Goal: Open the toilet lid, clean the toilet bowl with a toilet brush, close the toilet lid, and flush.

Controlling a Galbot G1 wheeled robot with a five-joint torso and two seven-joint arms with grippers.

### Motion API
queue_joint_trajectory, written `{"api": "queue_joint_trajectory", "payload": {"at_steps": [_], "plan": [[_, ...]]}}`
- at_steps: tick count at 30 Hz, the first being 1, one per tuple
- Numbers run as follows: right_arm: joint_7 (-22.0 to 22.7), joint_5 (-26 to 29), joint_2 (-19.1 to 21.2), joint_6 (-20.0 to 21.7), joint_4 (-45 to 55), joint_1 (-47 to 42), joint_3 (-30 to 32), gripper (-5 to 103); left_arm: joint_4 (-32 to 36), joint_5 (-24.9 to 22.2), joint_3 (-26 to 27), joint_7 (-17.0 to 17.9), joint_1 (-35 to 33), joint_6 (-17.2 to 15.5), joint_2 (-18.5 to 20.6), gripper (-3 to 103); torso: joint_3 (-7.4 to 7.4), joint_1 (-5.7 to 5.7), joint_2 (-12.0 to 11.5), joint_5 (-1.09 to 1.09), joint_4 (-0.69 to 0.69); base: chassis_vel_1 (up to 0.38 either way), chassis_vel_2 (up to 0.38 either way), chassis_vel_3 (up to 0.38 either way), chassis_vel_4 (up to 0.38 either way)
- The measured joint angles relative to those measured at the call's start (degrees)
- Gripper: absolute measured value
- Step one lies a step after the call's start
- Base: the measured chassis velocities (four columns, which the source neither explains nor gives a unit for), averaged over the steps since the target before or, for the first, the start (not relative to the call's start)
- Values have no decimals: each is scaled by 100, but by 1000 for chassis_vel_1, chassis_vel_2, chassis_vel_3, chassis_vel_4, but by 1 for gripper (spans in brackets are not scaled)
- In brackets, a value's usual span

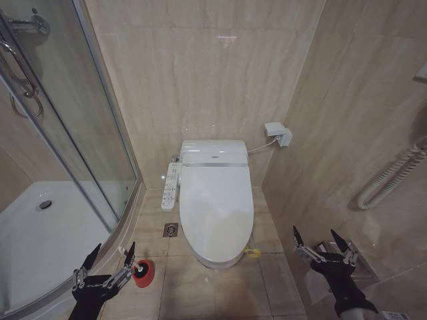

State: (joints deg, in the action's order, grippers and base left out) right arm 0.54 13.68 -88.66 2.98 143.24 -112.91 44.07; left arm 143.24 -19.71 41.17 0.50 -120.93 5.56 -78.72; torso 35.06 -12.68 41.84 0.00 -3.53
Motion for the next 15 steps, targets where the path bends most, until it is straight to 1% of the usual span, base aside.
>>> {"api": "queue_joint_trajectory", "payload": {"at_steps": [15], "plan": [[0,0,0,0,0,0,0,100,0,0,0,0,0,0,0,92,0,0,0,0,0,0,0,0,0]]}}
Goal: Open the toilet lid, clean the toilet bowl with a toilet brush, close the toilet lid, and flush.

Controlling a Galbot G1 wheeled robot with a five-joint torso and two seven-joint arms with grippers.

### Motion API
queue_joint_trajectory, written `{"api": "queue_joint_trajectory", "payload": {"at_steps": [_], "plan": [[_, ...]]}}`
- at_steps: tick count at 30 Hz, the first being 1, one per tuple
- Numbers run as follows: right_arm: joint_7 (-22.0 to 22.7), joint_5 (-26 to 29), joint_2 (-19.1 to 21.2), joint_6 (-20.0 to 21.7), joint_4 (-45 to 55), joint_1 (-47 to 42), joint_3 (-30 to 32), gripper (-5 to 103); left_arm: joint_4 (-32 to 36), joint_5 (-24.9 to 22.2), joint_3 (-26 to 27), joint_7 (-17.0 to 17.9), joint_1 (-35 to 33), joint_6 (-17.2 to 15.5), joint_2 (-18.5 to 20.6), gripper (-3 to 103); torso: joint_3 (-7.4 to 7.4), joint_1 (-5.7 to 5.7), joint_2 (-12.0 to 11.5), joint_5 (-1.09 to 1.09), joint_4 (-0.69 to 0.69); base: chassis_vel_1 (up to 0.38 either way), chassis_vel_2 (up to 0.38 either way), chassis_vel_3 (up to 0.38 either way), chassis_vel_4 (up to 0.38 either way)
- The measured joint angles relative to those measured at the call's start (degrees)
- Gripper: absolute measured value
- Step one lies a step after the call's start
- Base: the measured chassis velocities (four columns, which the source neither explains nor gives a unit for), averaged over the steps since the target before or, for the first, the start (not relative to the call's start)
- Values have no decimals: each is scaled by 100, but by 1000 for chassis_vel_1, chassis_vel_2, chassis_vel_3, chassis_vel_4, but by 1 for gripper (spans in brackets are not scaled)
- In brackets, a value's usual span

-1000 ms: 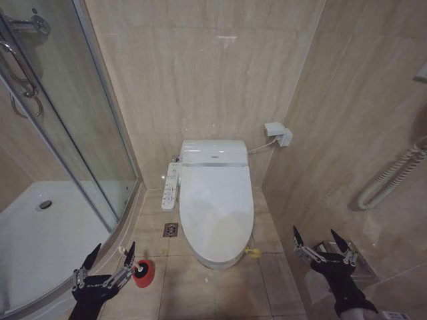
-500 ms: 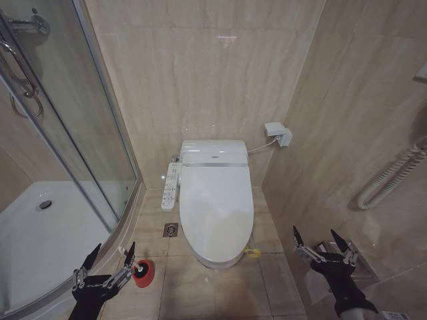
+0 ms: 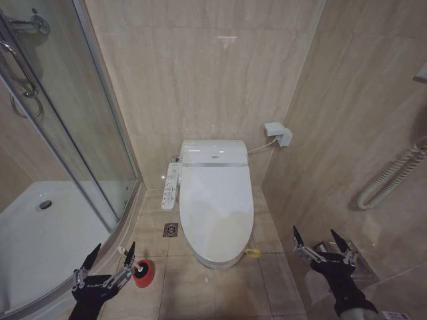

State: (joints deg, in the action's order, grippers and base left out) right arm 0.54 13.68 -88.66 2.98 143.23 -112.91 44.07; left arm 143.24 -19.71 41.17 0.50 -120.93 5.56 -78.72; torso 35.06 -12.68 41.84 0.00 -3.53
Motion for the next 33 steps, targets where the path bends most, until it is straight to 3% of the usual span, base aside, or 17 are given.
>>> {"api": "queue_joint_trajectory", "payload": {"at_steps": [33], "plan": [[0,0,0,0,0,0,0,100,0,0,0,0,0,0,0,92,0,0,0,0,0,0,0,0,0]]}}
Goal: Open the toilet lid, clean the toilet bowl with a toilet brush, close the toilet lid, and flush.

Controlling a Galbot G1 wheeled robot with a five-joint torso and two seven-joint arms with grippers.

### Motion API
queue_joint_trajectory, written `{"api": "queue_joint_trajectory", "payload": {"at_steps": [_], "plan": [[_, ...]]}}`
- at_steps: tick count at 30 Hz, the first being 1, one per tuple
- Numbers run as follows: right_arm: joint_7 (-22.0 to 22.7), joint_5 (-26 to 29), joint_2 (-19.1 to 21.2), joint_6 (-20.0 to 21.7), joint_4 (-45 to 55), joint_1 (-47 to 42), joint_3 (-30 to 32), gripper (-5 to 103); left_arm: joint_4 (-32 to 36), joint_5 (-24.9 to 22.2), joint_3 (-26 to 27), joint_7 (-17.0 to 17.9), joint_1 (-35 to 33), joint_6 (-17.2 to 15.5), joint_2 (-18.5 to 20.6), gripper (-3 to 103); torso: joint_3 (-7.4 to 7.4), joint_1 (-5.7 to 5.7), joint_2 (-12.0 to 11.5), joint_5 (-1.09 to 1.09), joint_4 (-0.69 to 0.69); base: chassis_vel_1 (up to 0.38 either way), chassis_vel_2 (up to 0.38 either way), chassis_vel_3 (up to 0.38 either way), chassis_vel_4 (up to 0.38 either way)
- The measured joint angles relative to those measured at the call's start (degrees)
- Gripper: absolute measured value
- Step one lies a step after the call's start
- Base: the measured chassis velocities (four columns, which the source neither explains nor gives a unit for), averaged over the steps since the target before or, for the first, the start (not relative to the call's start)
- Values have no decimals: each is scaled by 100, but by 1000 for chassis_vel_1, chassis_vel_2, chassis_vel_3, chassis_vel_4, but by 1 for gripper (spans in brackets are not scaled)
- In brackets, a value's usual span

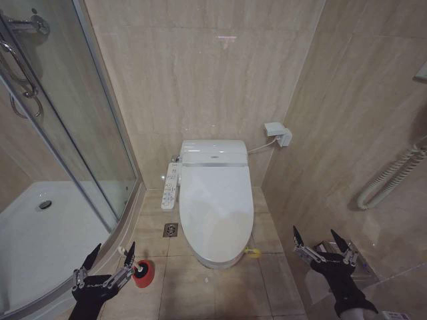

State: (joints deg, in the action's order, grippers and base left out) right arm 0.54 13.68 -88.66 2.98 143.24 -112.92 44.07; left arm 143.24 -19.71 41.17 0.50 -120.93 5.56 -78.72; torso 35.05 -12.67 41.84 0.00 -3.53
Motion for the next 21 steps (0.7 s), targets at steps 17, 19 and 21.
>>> {"api": "queue_joint_trajectory", "payload": {"at_steps": [17,19,21], "plan": [[0,0,0,0,0,1,0,100,0,0,0,0,0,0,0,92,2,-4,-1,0,-1,-77,90,80,-86],[0,0,0,0,0,1,0,100,0,0,0,0,0,0,0,92,1,-2,-1,0,0,-37,15,28,-25],[0,0,0,0,0,1,0,100,0,0,0,0,0,0,0,92,0,0,-1,0,0,0,0,0,0]]}}
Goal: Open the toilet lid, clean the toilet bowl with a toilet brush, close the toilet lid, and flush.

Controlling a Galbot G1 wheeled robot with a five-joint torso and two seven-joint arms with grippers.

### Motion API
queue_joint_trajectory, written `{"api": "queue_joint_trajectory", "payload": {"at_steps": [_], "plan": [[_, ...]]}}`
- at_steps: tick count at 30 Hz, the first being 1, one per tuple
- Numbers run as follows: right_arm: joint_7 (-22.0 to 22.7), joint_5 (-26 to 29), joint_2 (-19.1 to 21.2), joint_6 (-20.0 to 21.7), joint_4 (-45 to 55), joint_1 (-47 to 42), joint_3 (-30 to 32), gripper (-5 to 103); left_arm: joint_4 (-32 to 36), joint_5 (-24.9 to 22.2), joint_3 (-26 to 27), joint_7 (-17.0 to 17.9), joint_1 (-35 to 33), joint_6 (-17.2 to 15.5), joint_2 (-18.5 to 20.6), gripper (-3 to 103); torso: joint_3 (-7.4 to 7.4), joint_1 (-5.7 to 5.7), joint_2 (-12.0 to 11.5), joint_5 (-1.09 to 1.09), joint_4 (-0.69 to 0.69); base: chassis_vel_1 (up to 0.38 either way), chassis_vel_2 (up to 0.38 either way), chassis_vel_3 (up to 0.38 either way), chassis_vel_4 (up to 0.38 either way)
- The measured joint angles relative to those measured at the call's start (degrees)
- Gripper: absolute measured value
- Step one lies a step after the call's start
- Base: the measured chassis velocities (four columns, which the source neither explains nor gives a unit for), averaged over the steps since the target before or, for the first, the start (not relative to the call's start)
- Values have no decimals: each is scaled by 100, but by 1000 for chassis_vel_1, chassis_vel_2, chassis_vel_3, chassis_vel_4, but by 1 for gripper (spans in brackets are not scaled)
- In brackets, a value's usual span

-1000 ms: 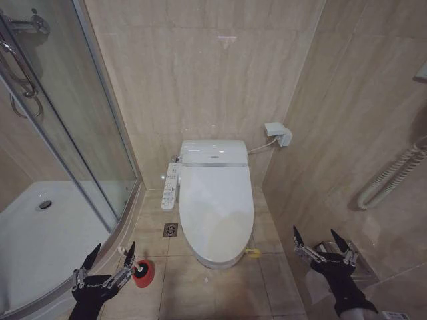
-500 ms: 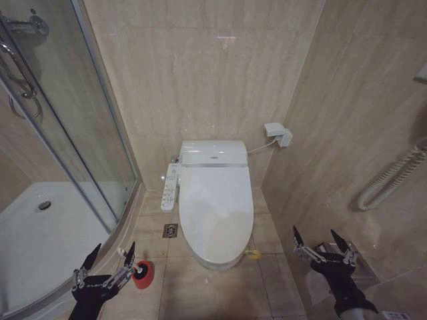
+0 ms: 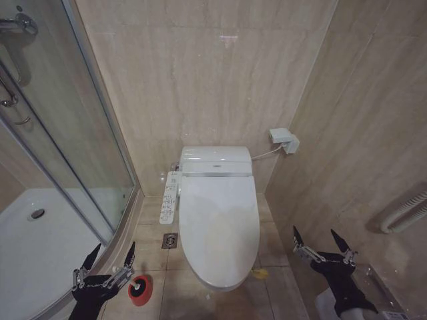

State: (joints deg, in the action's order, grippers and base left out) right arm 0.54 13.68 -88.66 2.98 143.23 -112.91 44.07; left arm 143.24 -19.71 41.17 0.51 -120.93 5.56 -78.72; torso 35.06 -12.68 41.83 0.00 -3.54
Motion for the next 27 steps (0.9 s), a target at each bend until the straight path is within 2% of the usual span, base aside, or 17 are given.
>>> {"api": "queue_joint_trajectory", "payload": {"at_steps": [11,13,17,18,19,25,26,27], "plan": [[0,0,0,0,0,0,0,100,-4,8,-5,0,14,-2,-6,92,0,0,0,1,1,0,0,0,0],[0,0,0,0,0,0,0,100,-31,38,-24,-1,52,-13,-27,88,0,0,0,1,0,0,0,0,0],[0,0,0,0,0,0,0,100,-638,653,-390,2,783,-277,-477,88,0,0,0,0,0,0,0,0,0],[0,0,0,0,0,0,0,100,-786,807,-474,4,966,-348,-588,100,0,0,0,1,1,0,0,0,0],[0,0,0,0,0,0,0,100,-786,807,-474,4,966,-348,-588,100,0,0,0,1,1,0,0,0,0],[0,0,0,0,0,0,0,100,-1657,1701,-1008,16,2018,-735,-1235,100,0,-1,0,0,0,0,0,0,0],[0,0,0,0,0,0,0,100,-1788,1890,-1072,-77,2155,-713,-1326,98,1,-1,0,-2,-3,0,0,0,0],[0,0,0,0,0,0,0,100,-1788,1890,-1072,-77,2155,-713,-1326,98,1,-1,0,-2,-3,0,0,0,0]]}}
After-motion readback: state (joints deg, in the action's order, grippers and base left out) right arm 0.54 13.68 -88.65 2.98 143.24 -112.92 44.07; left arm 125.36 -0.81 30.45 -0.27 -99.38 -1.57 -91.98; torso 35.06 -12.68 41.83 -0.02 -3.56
